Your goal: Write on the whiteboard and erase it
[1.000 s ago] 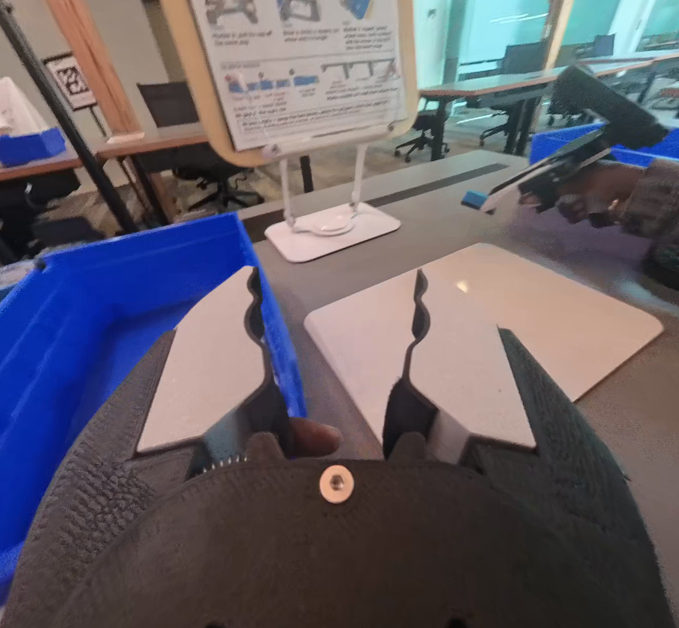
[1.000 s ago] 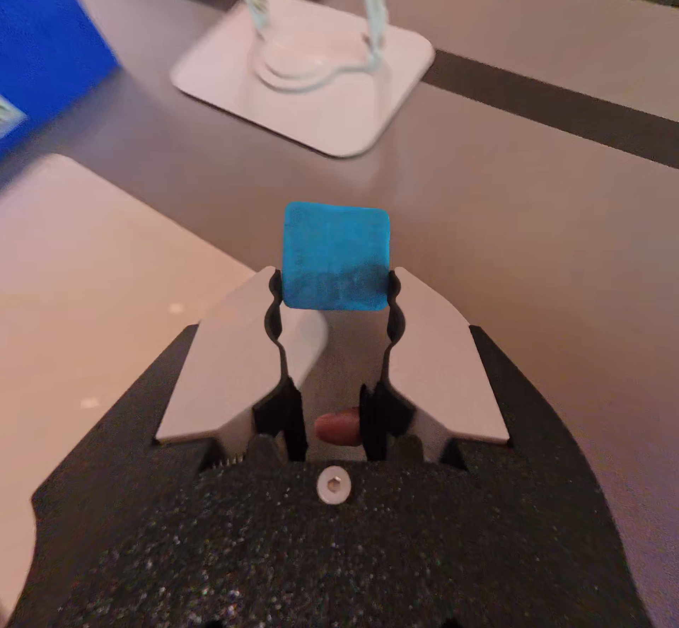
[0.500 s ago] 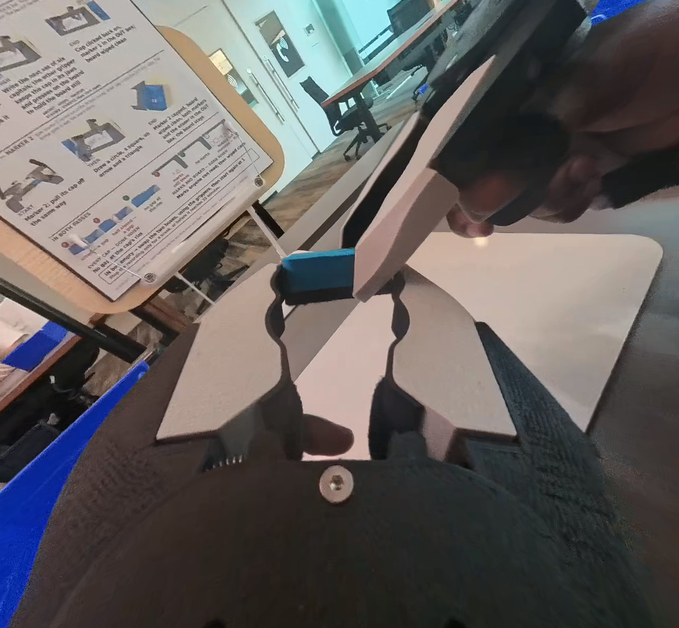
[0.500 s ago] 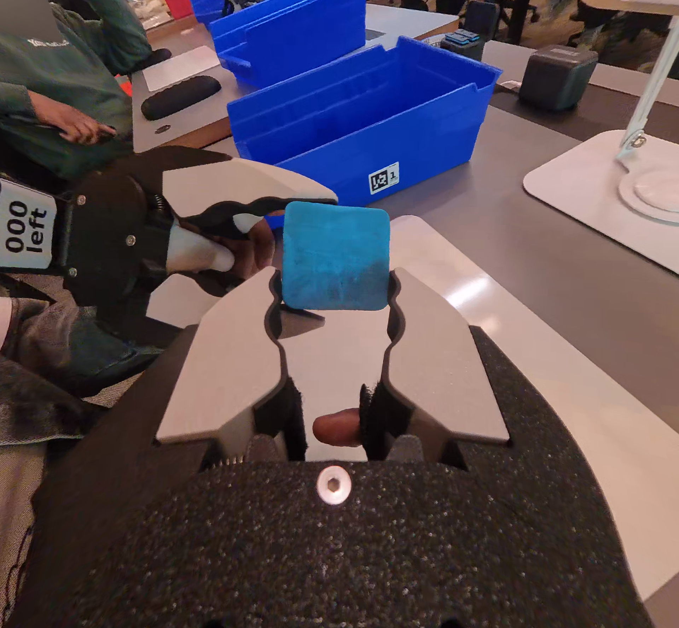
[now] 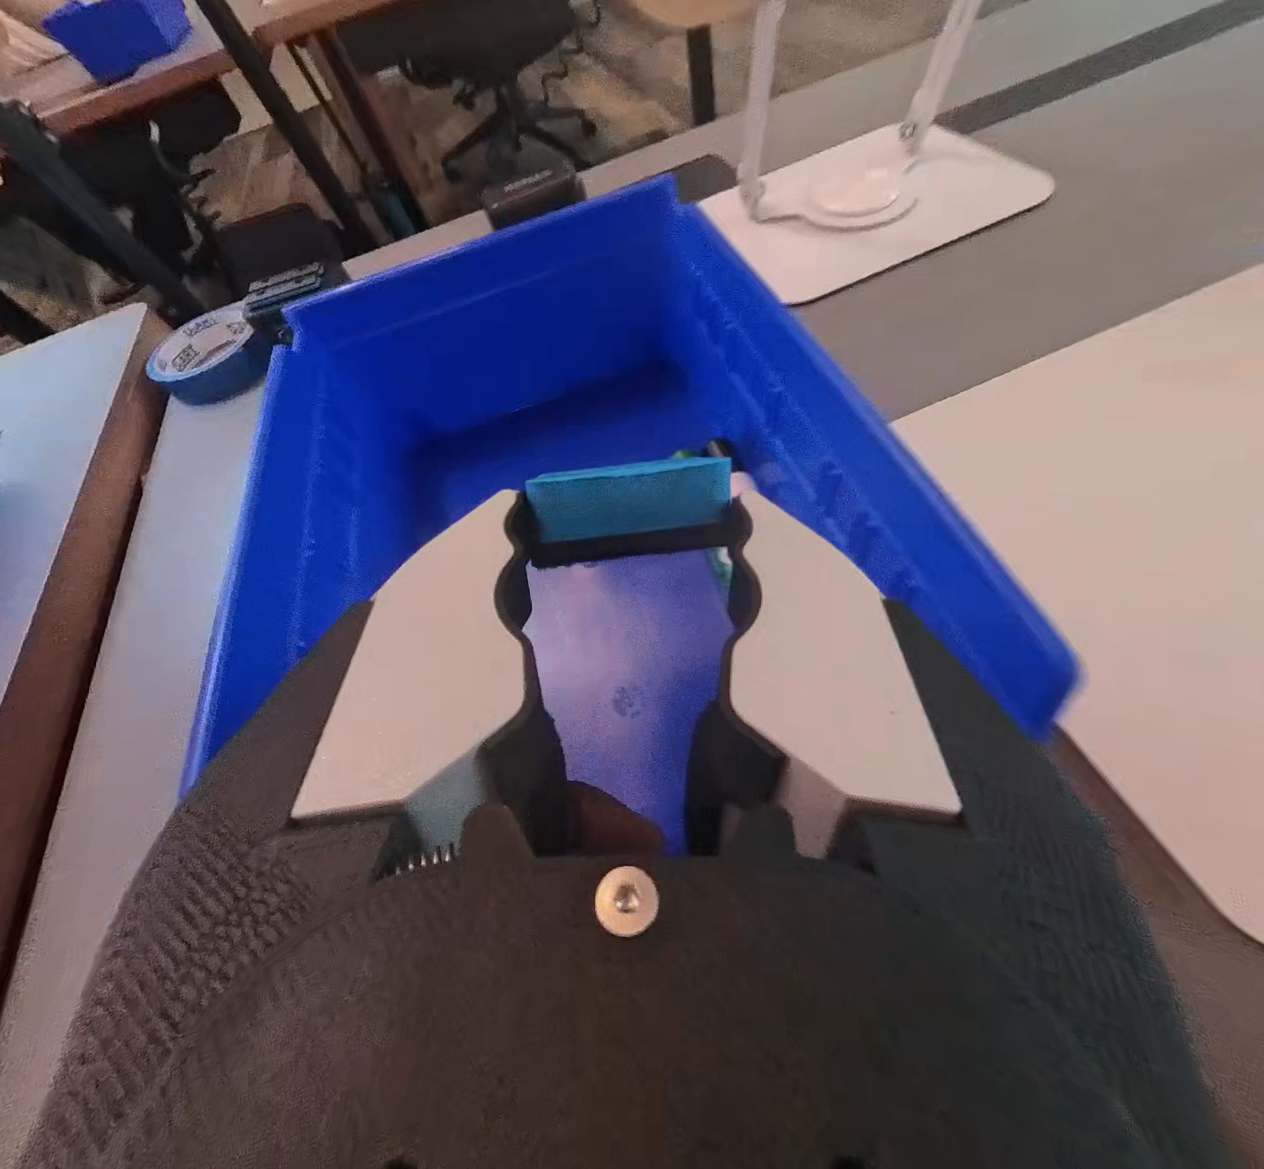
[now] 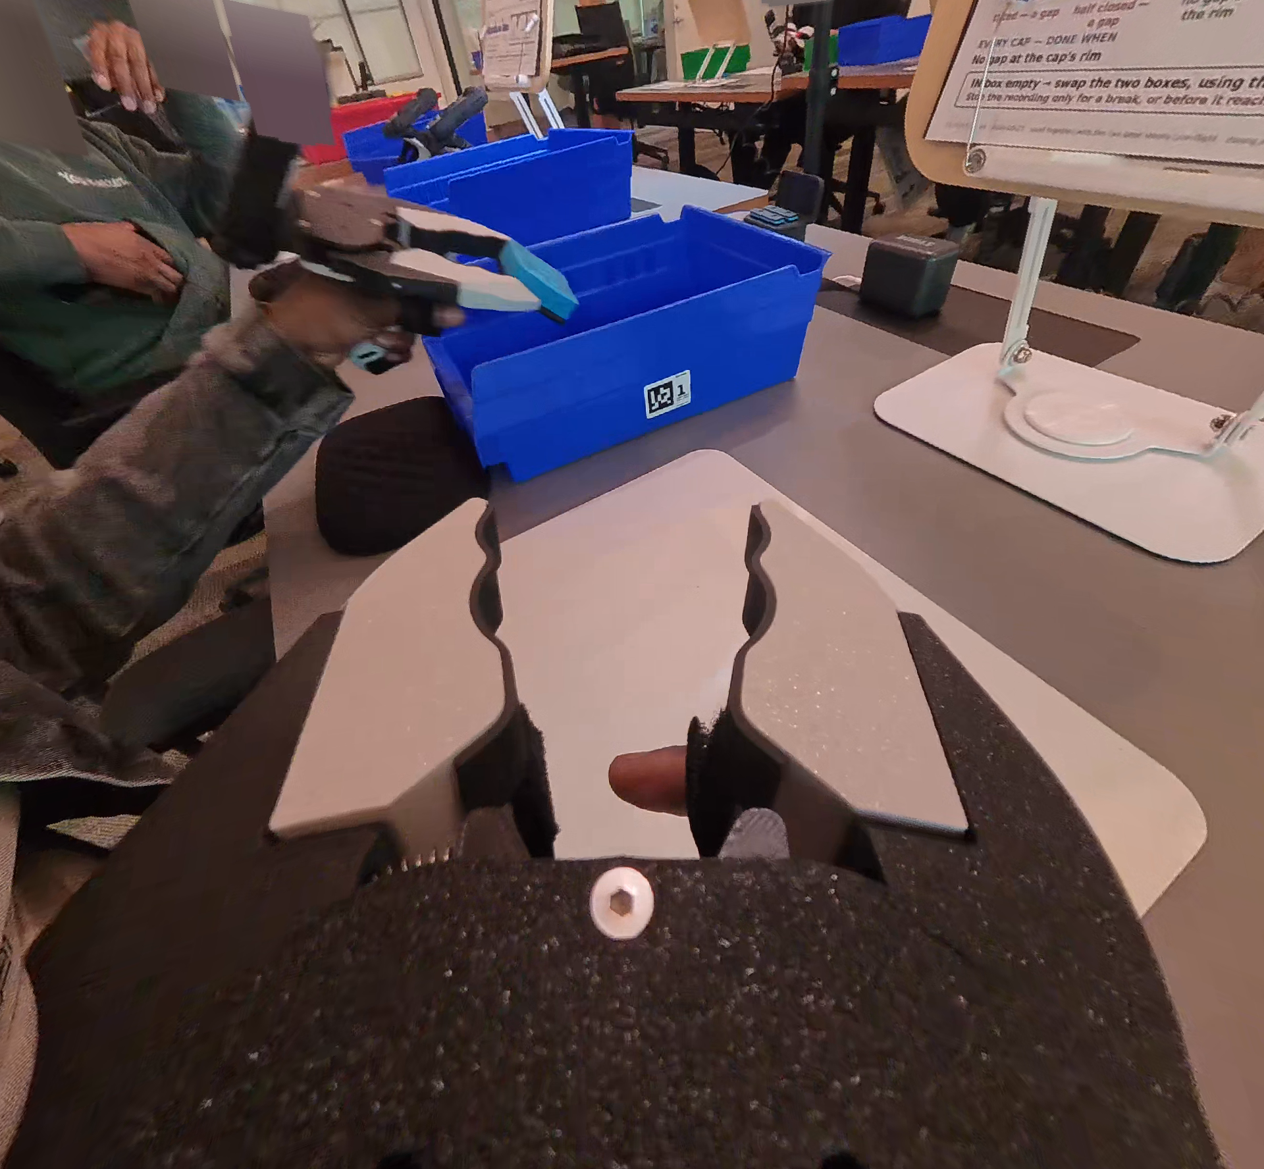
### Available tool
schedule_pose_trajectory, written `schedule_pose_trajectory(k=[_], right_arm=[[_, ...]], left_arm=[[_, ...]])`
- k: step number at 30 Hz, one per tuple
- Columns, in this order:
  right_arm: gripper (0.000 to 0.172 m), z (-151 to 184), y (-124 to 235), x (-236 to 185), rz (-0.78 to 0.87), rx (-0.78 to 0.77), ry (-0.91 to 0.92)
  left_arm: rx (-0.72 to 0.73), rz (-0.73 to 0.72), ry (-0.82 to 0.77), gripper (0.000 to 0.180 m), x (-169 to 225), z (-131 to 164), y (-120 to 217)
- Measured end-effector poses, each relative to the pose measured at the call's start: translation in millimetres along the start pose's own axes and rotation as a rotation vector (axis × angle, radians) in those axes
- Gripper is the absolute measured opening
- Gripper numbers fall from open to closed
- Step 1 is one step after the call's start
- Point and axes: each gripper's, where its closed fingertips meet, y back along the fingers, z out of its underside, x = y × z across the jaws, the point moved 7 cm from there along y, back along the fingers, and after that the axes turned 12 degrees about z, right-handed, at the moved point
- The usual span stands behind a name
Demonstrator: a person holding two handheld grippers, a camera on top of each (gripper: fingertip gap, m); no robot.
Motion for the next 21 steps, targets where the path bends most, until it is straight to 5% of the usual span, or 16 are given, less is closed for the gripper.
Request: schedule_pose_trajectory(k=[6, 12, 15, 19, 21], right_arm=[[0.068, 4, -1, -2, 0.049, -0.026, 0.047], [0.067, 4, 3, 1, 0.108, -0.054, 0.103], [0.067, 5, 5, 2, 0.137, -0.064, 0.119], [0.072, 7, 8, 4, 0.205, -0.097, 0.145], [0.080, 7, 11, 10, 0.293, -0.115, 0.178]], left_arm=[[-0.350, -0.021, -0.023, 0.056, -28, 28, -57], [-0.562, 0.012, -0.005, 0.057, -25, 40, -61], [-0.724, 0.073, 0.107, 0.073, -22, 56, -57], [-0.578, -0.026, 0.143, 0.085, -28, 46, -46], [-0.386, -0.124, 0.106, 0.093, -26, 28, -30]])
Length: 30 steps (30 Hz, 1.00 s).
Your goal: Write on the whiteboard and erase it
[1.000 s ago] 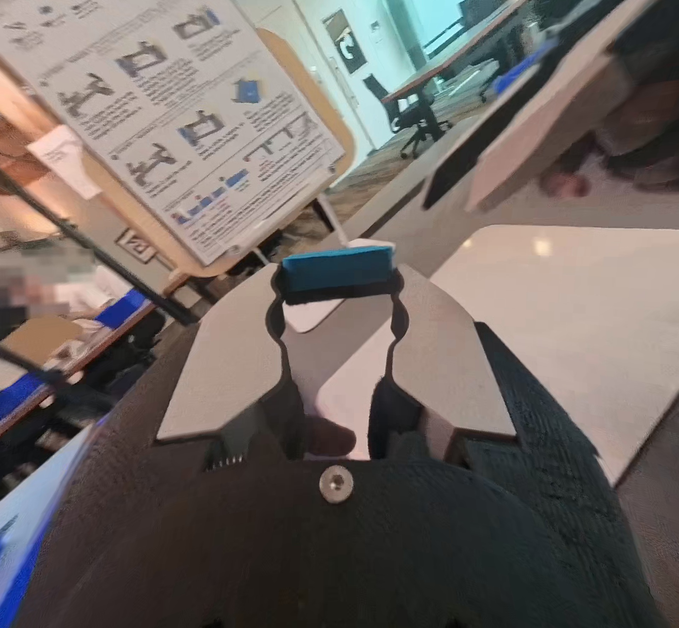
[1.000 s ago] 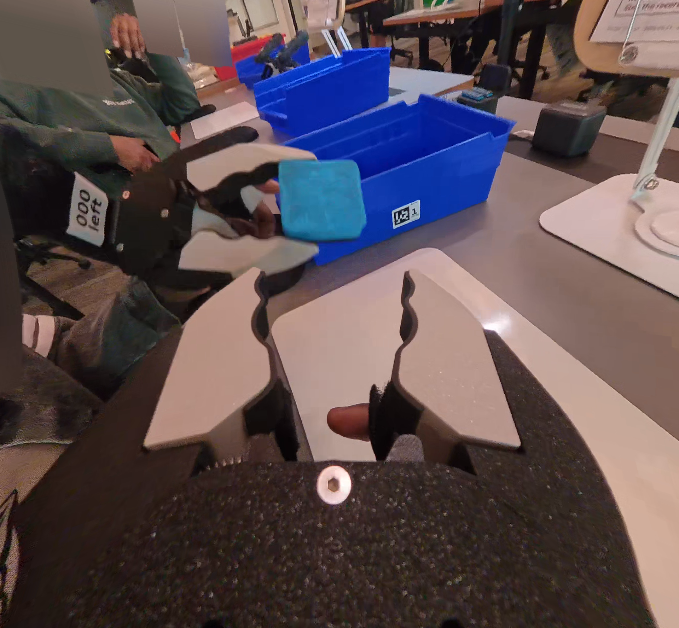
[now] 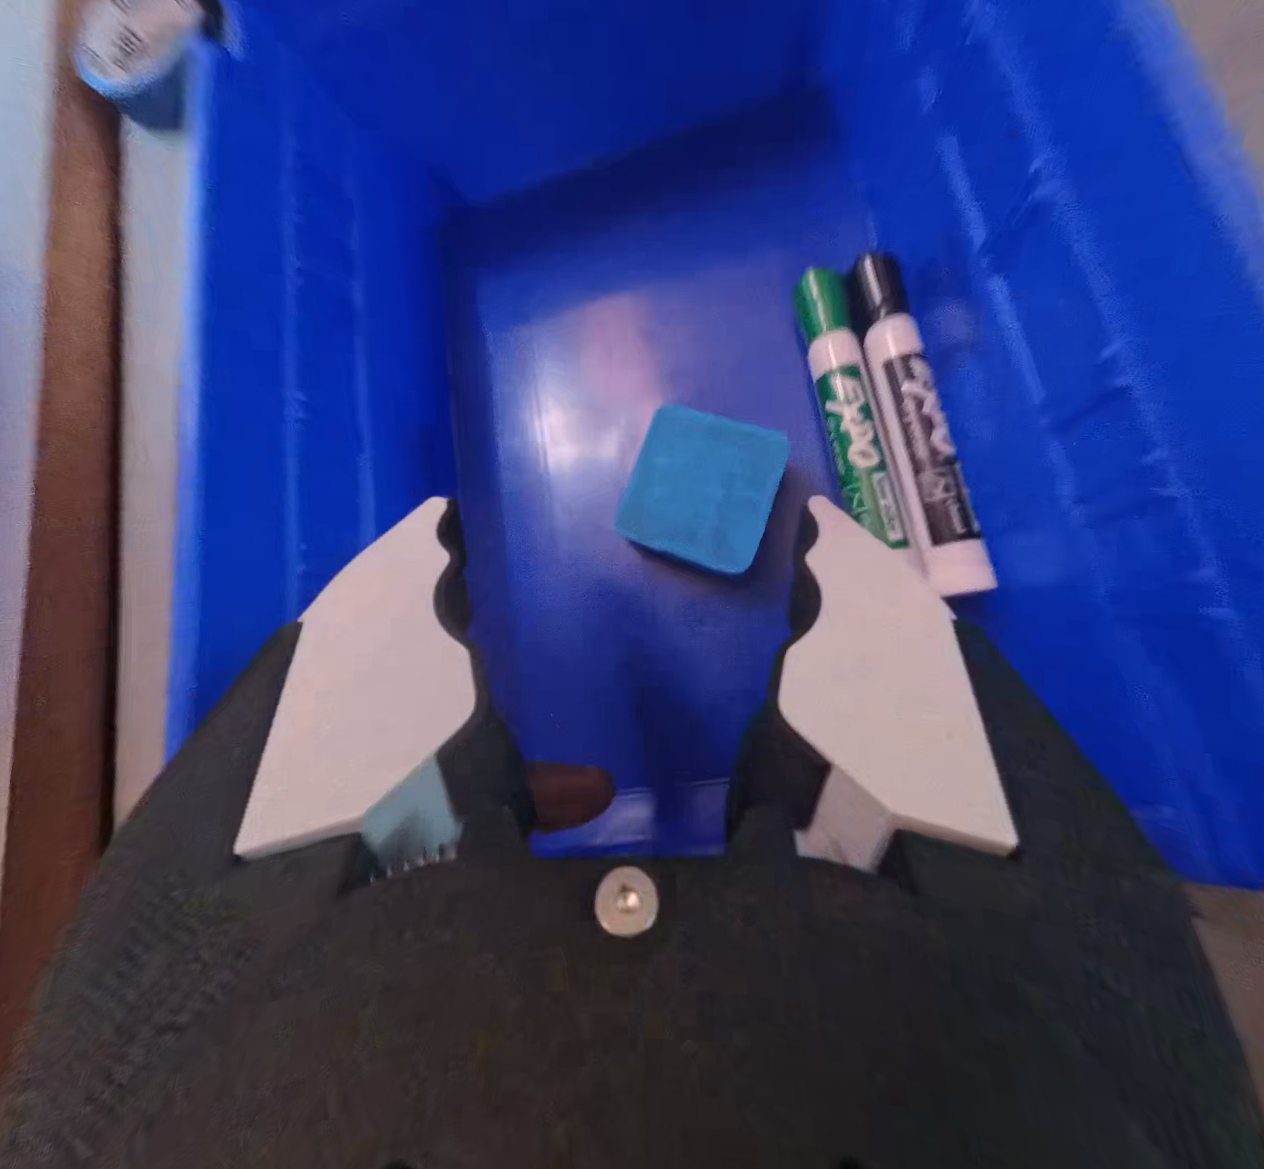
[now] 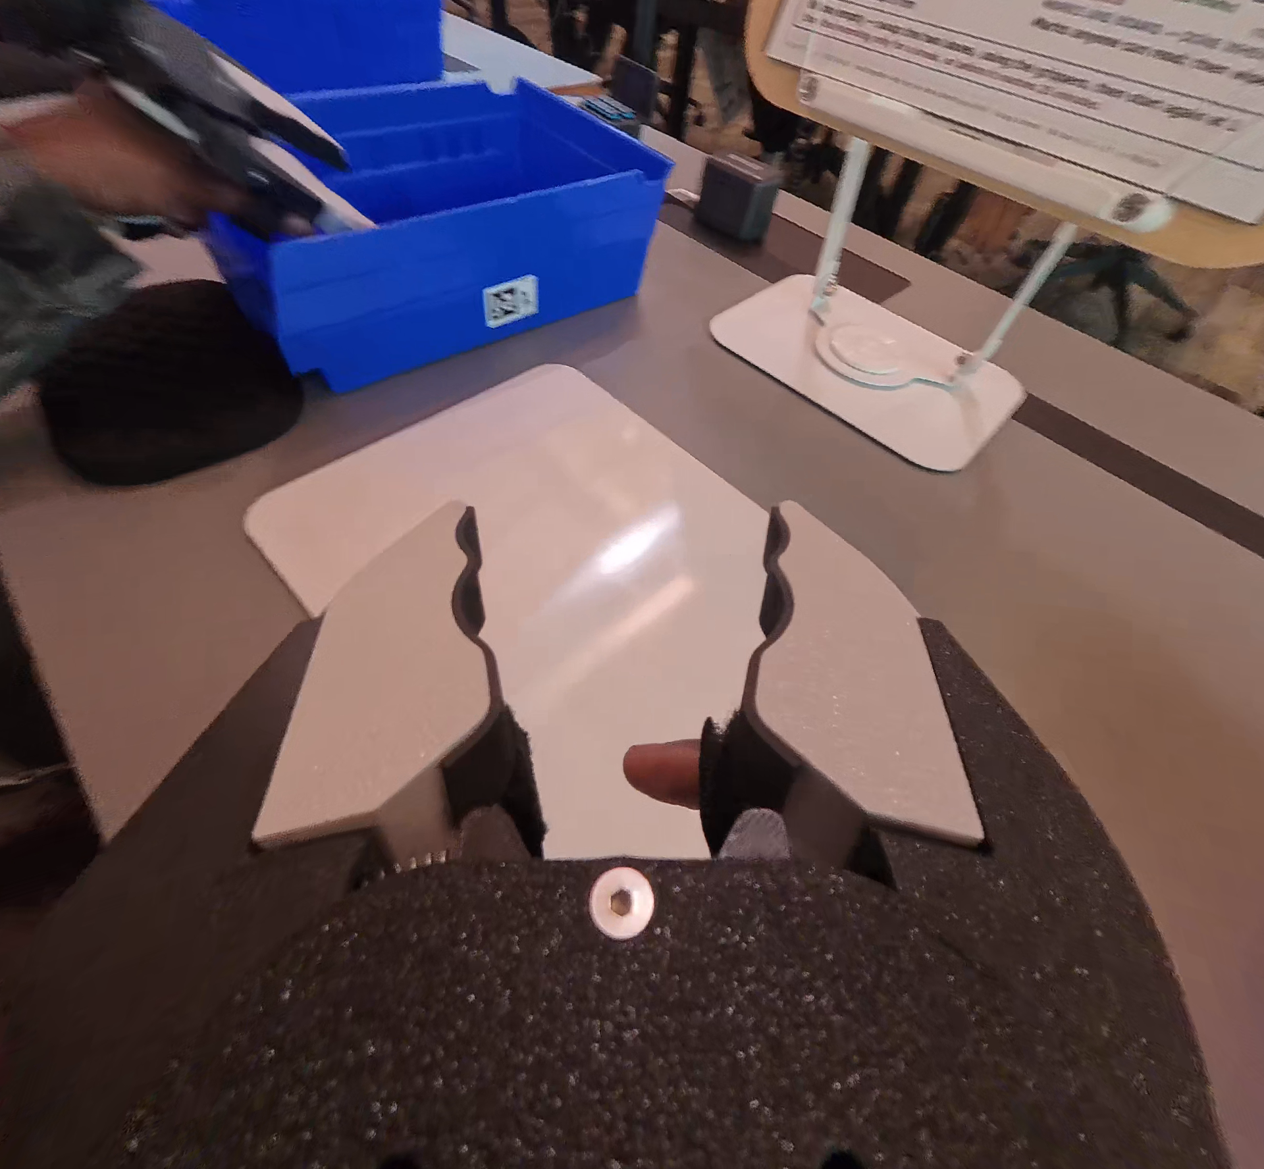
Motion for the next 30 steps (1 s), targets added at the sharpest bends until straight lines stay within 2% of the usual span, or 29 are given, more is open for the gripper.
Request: schedule_pose_trajectory(k=[2, 4, 5, 7, 9, 12, 15, 18, 20, 23, 30], right_arm=[[0.089, 2, 4, 6, 0.097, -0.011, 0.021], [0.096, 8, 7, 11, 0.180, -0.010, 0.033], [0.098, 11, 7, 13, 0.219, -0.018, 0.042], [0.098, 23, 8, 20, 0.290, -0.075, 0.078], [0.105, 35, 11, 26, 0.342, -0.138, 0.076], [0.123, 40, 20, 32, 0.408, -0.116, -0.004], [0.143, 38, 40, 39, 0.523, -0.037, 0.023], [0.146, 41, 68, 53, 0.657, -0.036, 0.020], [0.146, 46, 83, 57, 0.667, -0.048, -0.035], [0.148, 52, 105, 60, 0.691, -0.047, -0.097], [0.148, 37, 118, 57, 0.698, 0.003, -0.111]], left_arm=[[0.269, -0.051, -0.040, 0.112, 16, -11, 28], [0.477, -0.041, -0.103, 0.147, 46, -14, 52], [0.511, 0.006, -0.150, 0.146, 65, -11, 60], [0.512, 0.097, -0.216, 0.145, 102, 0, 70], [0.505, 0.101, -0.228, 0.145, 130, 10, 77], [0.561, 0.032, -0.183, 0.145, 142, 1, 88], [0.622, -0.032, -0.108, 0.145, 144, -8, 109], [0.671, -0.032, -0.115, 0.145, 150, -8, 128], [0.674, -0.054, -0.118, 0.147, 150, -8, 140], [0.695, -0.013, -0.108, 0.145, 156, -8, 151], [0.666, -0.005, -0.121, 0.145, 158, -6, 155]])
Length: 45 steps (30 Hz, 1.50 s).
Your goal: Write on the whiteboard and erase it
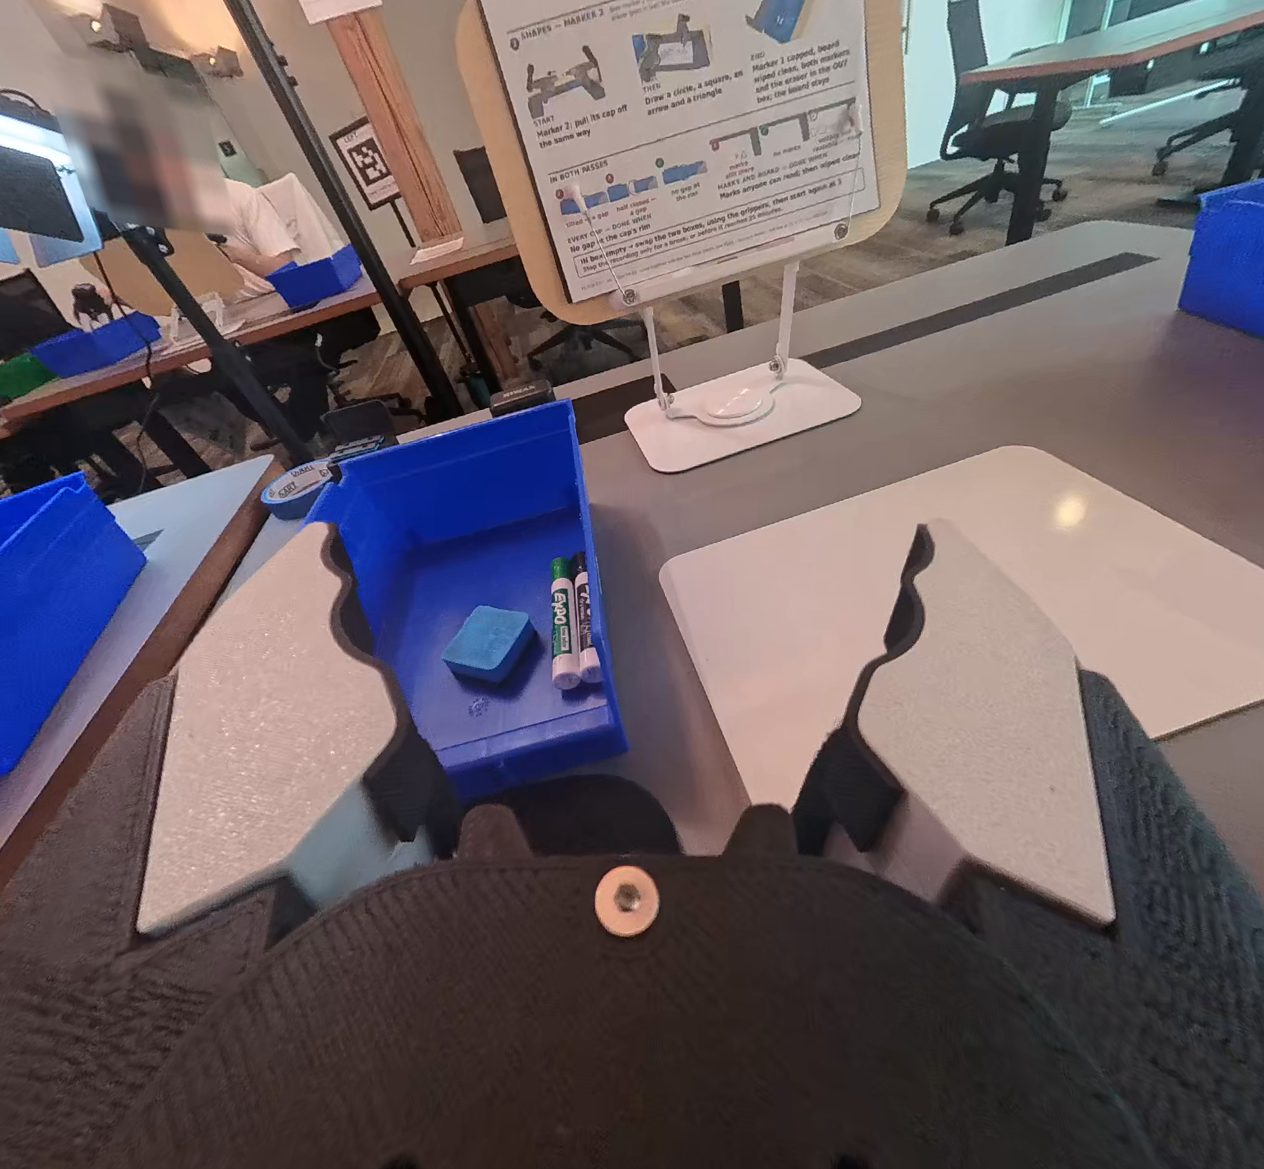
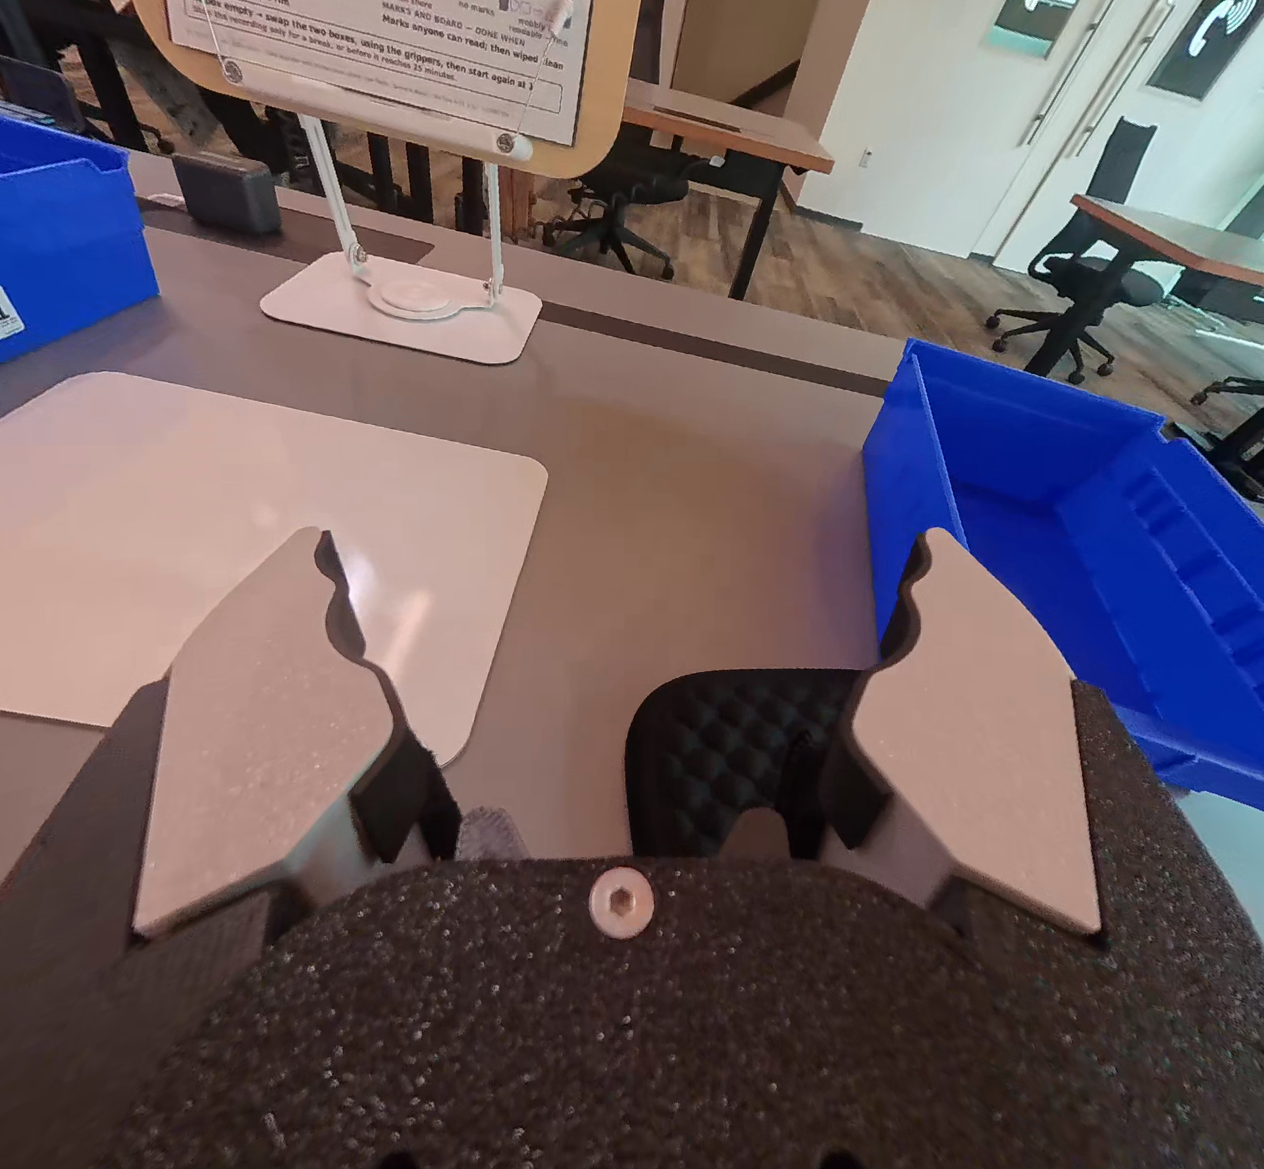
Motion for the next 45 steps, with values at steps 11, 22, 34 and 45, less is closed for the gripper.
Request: schedule_pose_trajectory(k=[11, 22, 34, 45], right_arm=[[0.148, 10, -9, -4, -0.029, -0.056, 0.028], [0.143, 16, -12, -7, -0.067, -0.058, 0.047], [0.002, 16, -41, -33, -0.334, -0.177, 0.033], [0.010, -4, -80, -55, -0.367, -0.179, 0.041]], left_arm=[[-0.058, 0.025, 0.016, 0.145, -3, 13, -12], [-0.105, 0.037, 0.040, 0.145, -12, 24, -13], [-0.236, 0.150, 0.114, 0.000, -90, 58, -27], [-0.649, 0.445, 0.139, 0.036, -113, 105, -122]])
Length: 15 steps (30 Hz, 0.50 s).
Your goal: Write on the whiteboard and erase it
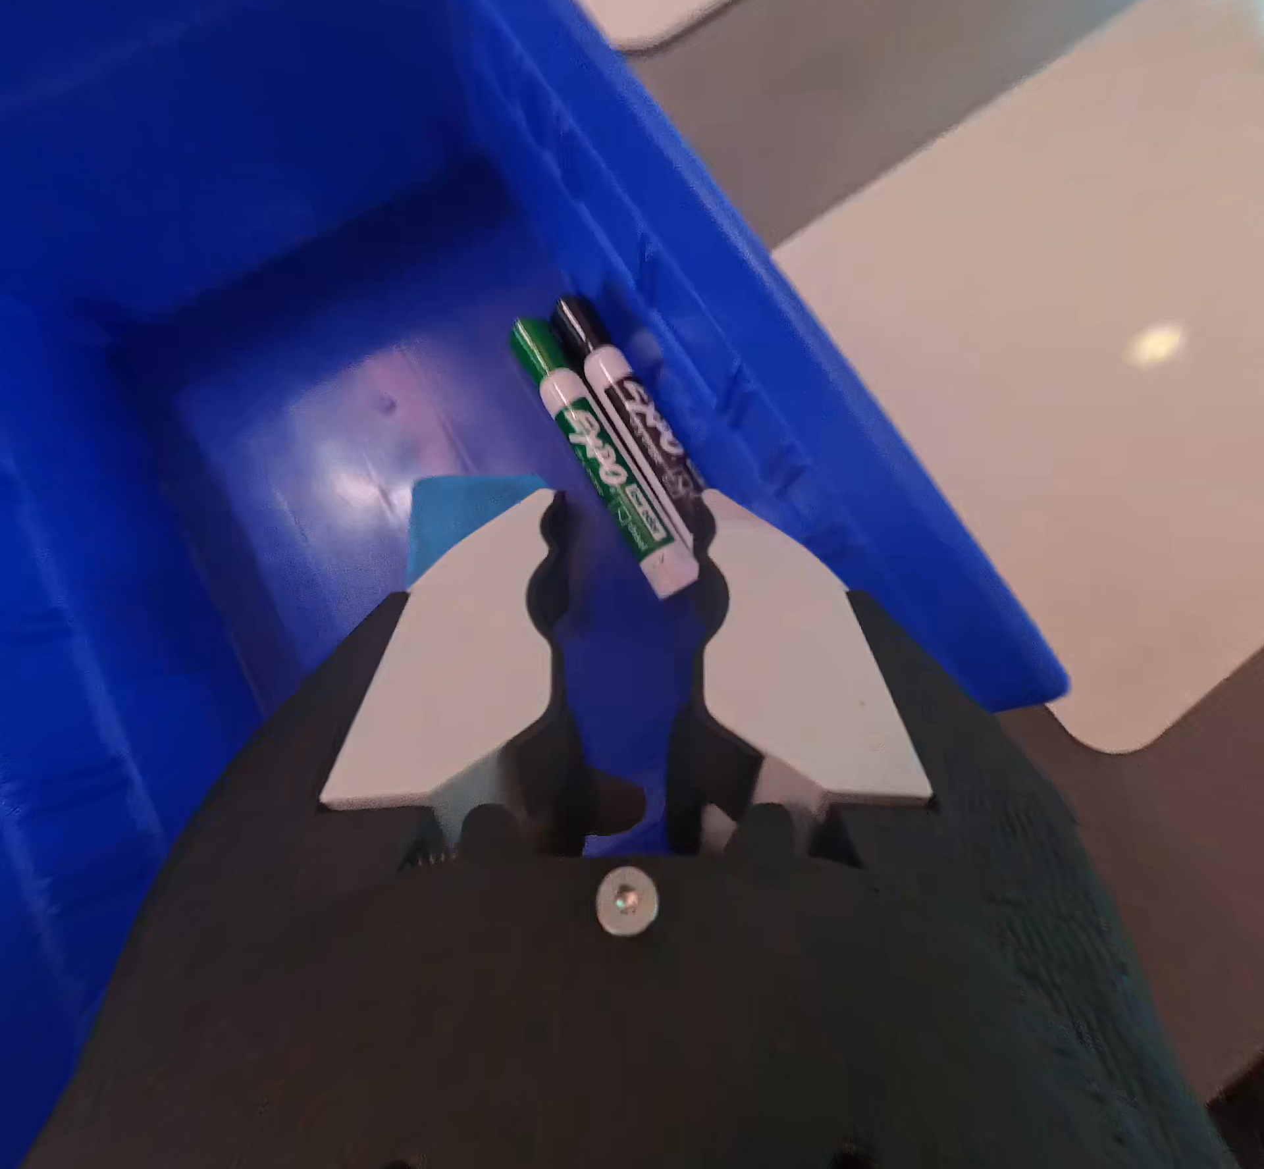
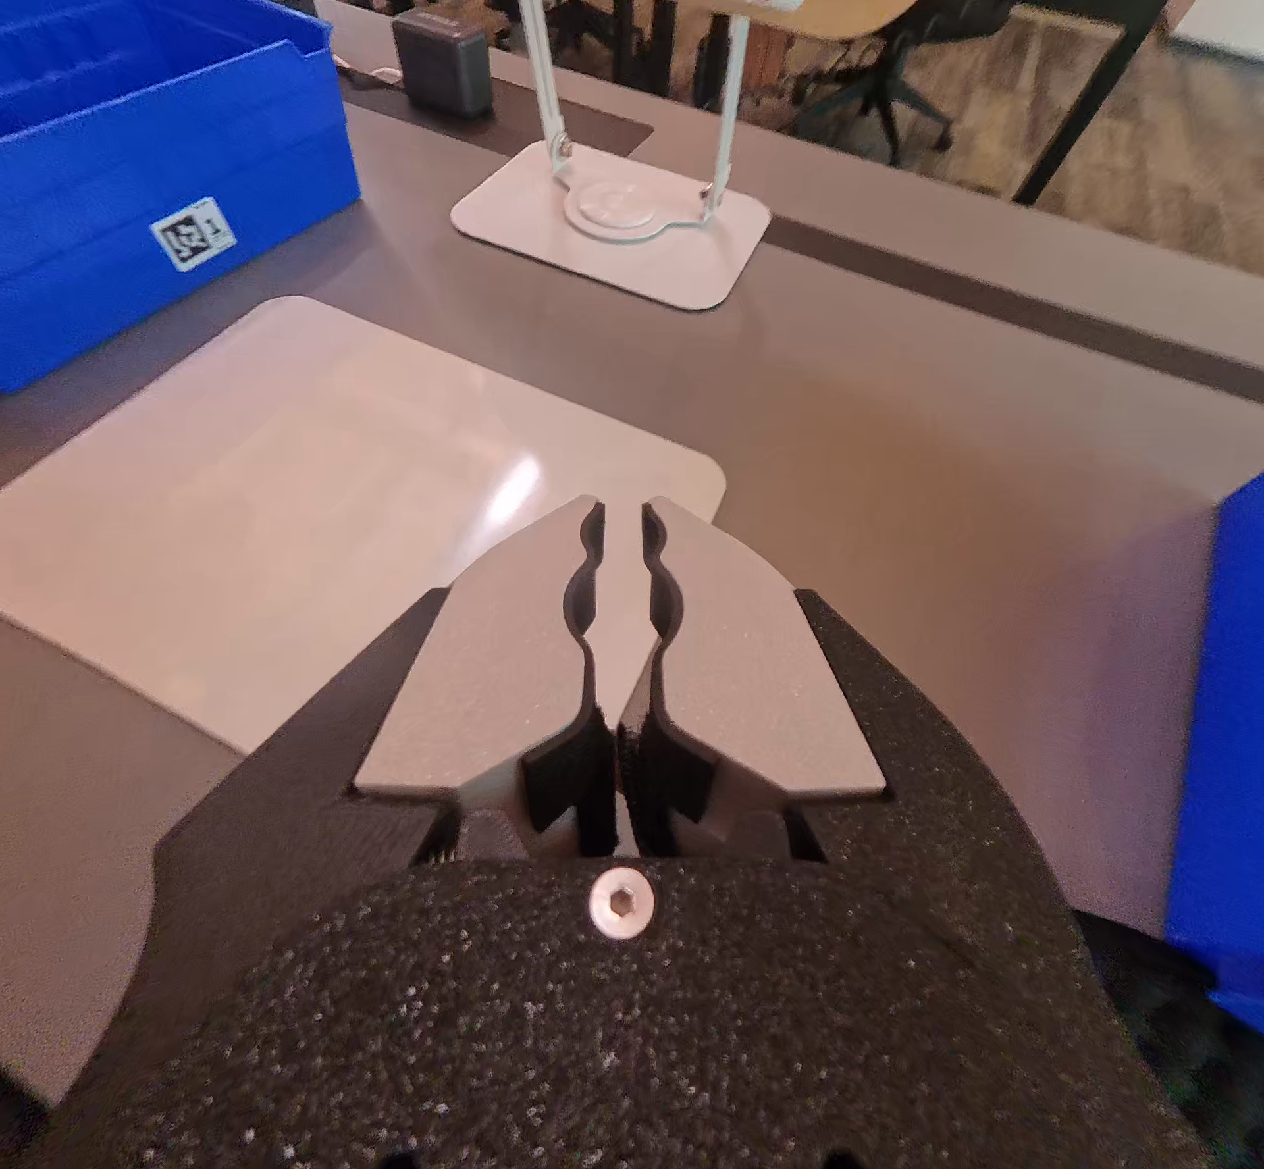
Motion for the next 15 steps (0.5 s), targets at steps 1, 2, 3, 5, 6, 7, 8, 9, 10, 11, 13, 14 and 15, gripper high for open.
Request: schedule_pose_trajectory(k=[1, 2, 3, 5, 6, 7, 8, 9, 10, 11, 13, 14, 15], right_arm=[[0.011, -1, -2, 1, 0.035, 0.017, 0.023], [0.011, -2, -2, 3, 0.070, 0.027, 0.048], [0.012, -2, -3, 3, 0.094, 0.034, 0.074], [0.012, -2, -4, 3, 0.112, 0.044, 0.098], [0.012, -2, -5, 3, 0.115, 0.048, 0.101], [0.013, -2, -5, 3, 0.115, 0.052, 0.103], [0.013, -2, -5, 3, 0.113, 0.061, 0.108], [0.013, -3, -5, 3, 0.112, 0.073, 0.117], [0.013, -3, -5, 4, 0.117, 0.083, 0.125], [0.013, -2, -5, 4, 0.125, 0.085, 0.132], [0.014, -1, -4, 6, 0.131, 0.082, 0.137], [0.014, -1, -4, 7, 0.131, 0.084, 0.137], [0.014, 0, -4, 7, 0.131, 0.086, 0.134]], left_arm=[[-0.064, 0.017, 0.012, 0.037, -3, 3, -5], [-0.108, 0.027, 0.011, 0.037, -4, 6, -10], [-0.137, 0.033, 0.002, 0.037, -4, 8, -13], [-0.172, 0.030, -0.004, 0.036, -4, 10, -18], [-0.183, 0.030, -0.006, 0.036, -4, 11, -20], [-0.191, 0.034, -0.005, 0.036, -4, 12, -22], [-0.196, 0.038, 0.001, 0.036, -4, 13, -24], [-0.204, 0.045, 0.009, 0.036, -3, 14, -26], [-0.217, 0.041, 0.015, 0.035, -4, 16, -28], [-0.233, 0.019, 0.019, 0.035, -6, 18, -29], [-0.281, 0.006, 0.021, 0.035, -7, 23, -31], [-0.303, 0.001, 0.022, 0.036, -7, 26, -32], [-0.323, 0.001, 0.025, 0.036, -7, 28, -34]])
